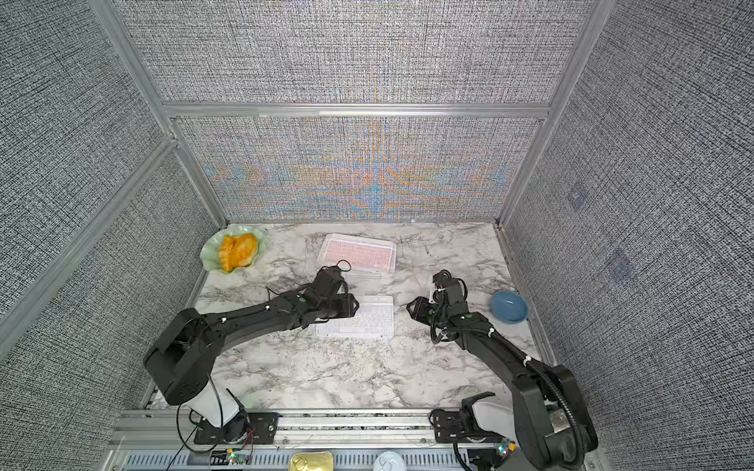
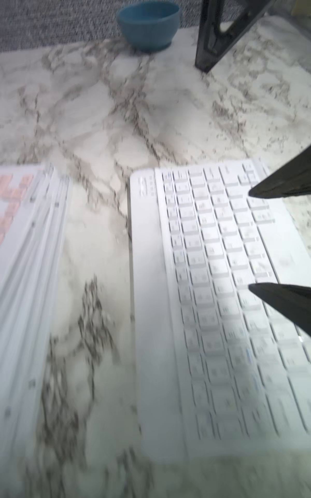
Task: Stack the numeric keypads
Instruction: Move the numeric keypad to the center of the board, then pick up the numeric keypad from the center of the board.
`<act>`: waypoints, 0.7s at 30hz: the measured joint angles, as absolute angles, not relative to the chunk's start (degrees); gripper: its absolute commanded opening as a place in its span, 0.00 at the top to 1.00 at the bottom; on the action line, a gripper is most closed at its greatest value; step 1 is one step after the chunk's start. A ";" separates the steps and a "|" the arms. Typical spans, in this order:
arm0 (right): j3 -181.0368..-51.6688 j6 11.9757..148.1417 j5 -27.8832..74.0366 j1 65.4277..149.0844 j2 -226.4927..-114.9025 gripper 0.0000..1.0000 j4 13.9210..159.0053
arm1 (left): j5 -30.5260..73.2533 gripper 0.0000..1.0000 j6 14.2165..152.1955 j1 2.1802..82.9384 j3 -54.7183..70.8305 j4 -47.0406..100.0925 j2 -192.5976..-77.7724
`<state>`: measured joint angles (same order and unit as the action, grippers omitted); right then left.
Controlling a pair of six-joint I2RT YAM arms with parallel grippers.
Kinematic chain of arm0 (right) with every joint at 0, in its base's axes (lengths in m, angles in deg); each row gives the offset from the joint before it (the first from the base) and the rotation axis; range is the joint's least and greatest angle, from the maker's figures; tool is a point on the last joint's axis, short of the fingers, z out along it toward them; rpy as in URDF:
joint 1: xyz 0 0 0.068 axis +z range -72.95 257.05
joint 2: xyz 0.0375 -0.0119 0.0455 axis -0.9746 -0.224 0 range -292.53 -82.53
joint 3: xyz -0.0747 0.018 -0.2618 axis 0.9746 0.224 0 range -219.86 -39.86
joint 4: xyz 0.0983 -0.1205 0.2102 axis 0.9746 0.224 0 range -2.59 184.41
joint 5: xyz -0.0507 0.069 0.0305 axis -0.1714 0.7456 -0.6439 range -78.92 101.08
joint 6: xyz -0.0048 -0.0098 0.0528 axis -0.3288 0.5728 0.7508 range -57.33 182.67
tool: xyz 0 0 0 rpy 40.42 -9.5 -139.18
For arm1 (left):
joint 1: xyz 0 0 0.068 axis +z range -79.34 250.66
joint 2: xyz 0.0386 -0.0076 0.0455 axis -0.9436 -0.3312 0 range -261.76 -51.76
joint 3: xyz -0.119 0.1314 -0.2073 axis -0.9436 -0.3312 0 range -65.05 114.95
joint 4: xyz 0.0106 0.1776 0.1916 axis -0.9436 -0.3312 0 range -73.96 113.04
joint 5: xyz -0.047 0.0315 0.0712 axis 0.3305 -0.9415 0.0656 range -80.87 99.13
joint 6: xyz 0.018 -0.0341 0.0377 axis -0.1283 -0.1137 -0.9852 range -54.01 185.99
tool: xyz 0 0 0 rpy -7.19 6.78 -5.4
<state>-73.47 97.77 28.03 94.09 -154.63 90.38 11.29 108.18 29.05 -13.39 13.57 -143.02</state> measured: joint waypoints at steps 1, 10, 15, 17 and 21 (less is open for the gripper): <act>-73.47 97.53 27.98 94.40 -155.44 0.58 90.14 | 10.81 0.48 108.22 30.19 -15.36 13.09 -141.80; -74.71 96.34 26.48 97.37 -161.21 0.57 89.41 | 10.19 0.48 108.07 35.57 -22.20 10.77 -138.74; -75.74 95.80 25.47 98.35 -163.83 0.56 88.47 | 9.78 0.48 107.50 35.57 -22.31 10.84 -140.40; -75.89 95.82 25.23 98.51 -164.84 0.56 87.88 | 9.76 0.48 107.00 35.61 -21.94 10.92 -141.10; -76.22 96.06 25.08 99.01 -166.67 0.55 86.83 | 9.80 0.48 105.86 35.61 -20.01 10.99 -142.93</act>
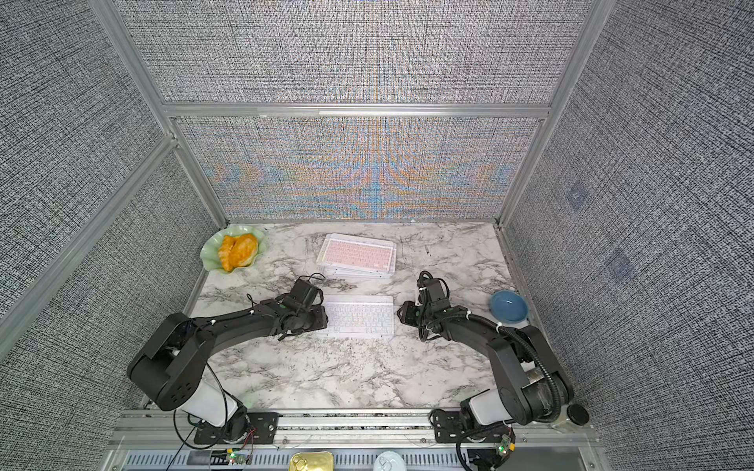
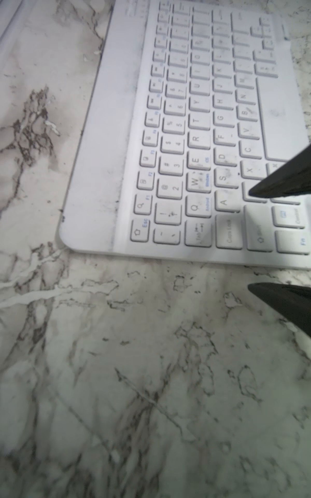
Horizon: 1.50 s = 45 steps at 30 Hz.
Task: Stack the numeric keypads
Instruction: Pick up the numeric keypad from the center of the board.
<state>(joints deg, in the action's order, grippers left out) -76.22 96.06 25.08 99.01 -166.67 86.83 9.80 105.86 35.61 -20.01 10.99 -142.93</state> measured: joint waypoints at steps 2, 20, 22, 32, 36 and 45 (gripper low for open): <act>-76.37 96.28 25.08 99.29 -167.31 0.56 86.29 | 9.82 0.48 105.36 35.61 -19.42 11.03 -143.61; -76.61 98.79 25.32 101.04 -172.33 0.55 81.00 | 12.23 0.49 103.53 35.61 -18.57 13.57 -145.93; -76.61 99.10 25.38 101.26 -172.62 0.55 80.30 | 12.42 0.49 103.50 35.59 -18.57 13.98 -146.08; -75.11 102.03 26.91 101.85 -172.57 0.54 76.80 | 13.52 0.49 103.46 35.15 -18.79 15.86 -146.56; -74.43 103.69 27.44 101.83 -172.14 0.54 75.88 | 12.97 0.49 103.53 34.56 -18.98 16.34 -146.67; -74.25 105.46 27.42 101.63 -169.93 0.54 75.23 | 10.46 0.49 103.74 33.05 -19.23 17.63 -147.22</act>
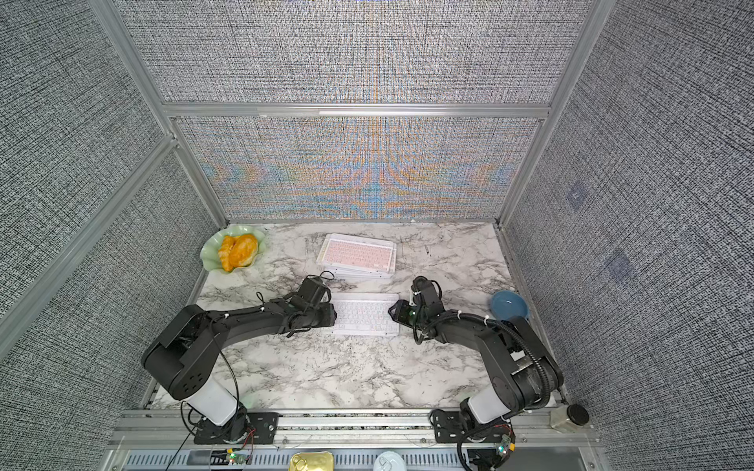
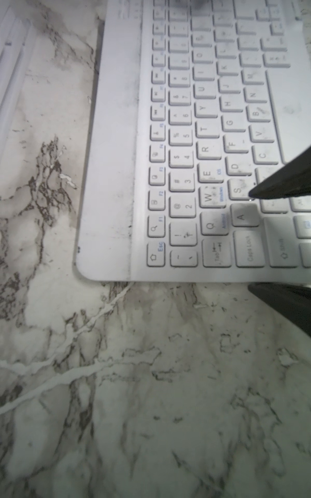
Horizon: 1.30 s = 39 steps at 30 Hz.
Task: Stack the numeric keypads
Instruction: Pick up the numeric keypad from the center of the board.
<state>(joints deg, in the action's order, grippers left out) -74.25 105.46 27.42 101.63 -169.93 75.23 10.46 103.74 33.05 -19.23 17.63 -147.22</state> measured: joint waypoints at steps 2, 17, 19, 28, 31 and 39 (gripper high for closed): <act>-74.23 105.46 27.42 101.63 -169.60 0.54 75.25 | 10.11 0.49 103.77 32.92 -19.36 17.85 -147.19; -73.18 104.28 31.48 101.70 -166.87 0.54 74.64 | 10.63 0.49 102.50 32.81 -20.25 20.30 -147.70; -72.96 104.28 33.60 101.76 -166.69 0.54 73.72 | 11.88 0.49 102.21 32.68 -20.21 22.42 -148.20; -72.35 104.06 36.49 101.63 -164.53 0.55 73.11 | 14.00 0.50 101.80 32.62 -20.95 26.22 -148.79; -72.46 103.67 35.61 101.39 -163.46 0.56 74.66 | 14.02 0.50 101.84 32.62 -21.35 26.62 -148.51; -72.37 103.19 34.87 100.91 -161.80 0.71 76.80 | 14.09 0.50 102.76 32.55 -21.17 24.45 -147.61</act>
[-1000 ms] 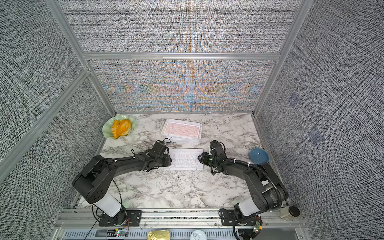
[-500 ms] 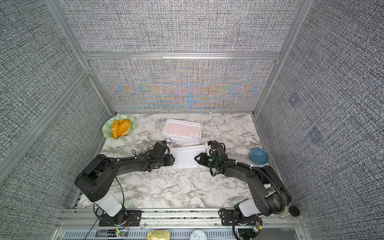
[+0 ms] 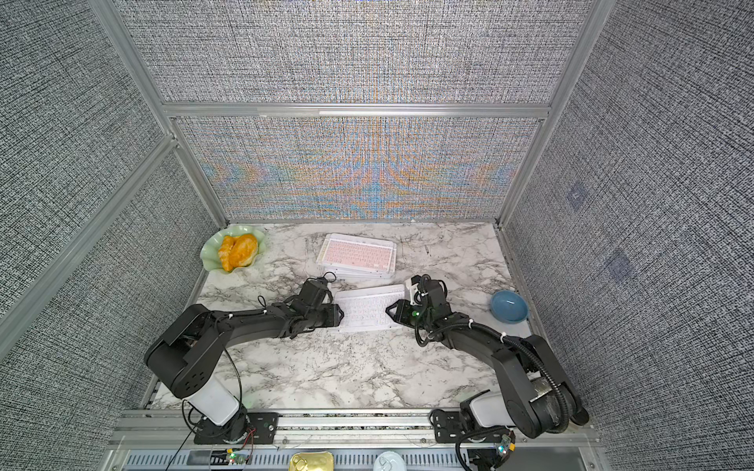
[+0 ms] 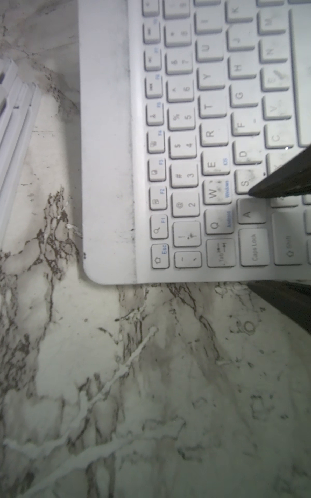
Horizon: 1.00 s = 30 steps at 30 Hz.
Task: Stack the numeric keypads
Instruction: Pick up the numeric keypad from the center of the board.
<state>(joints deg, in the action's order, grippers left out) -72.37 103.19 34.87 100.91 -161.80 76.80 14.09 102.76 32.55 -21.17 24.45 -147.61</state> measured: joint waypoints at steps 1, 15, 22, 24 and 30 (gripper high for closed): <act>-72.22 103.21 34.89 100.89 -161.58 0.76 76.89 | 14.09 0.50 103.04 32.55 -21.02 24.08 -147.59; -72.33 106.44 39.94 99.21 -155.13 1.00 77.26 | 12.60 0.49 104.60 32.79 -20.41 14.90 -136.86; -76.48 105.70 38.34 99.14 -149.95 1.00 82.90 | 8.53 0.48 105.01 33.32 -18.55 8.74 -129.42; -77.97 105.55 37.97 99.05 -149.71 1.00 83.34 | 7.57 0.48 105.01 33.32 -18.57 7.25 -128.27; -84.79 105.37 37.95 98.90 -154.21 1.00 82.42 | 6.00 0.47 105.03 33.69 -18.66 4.32 -126.58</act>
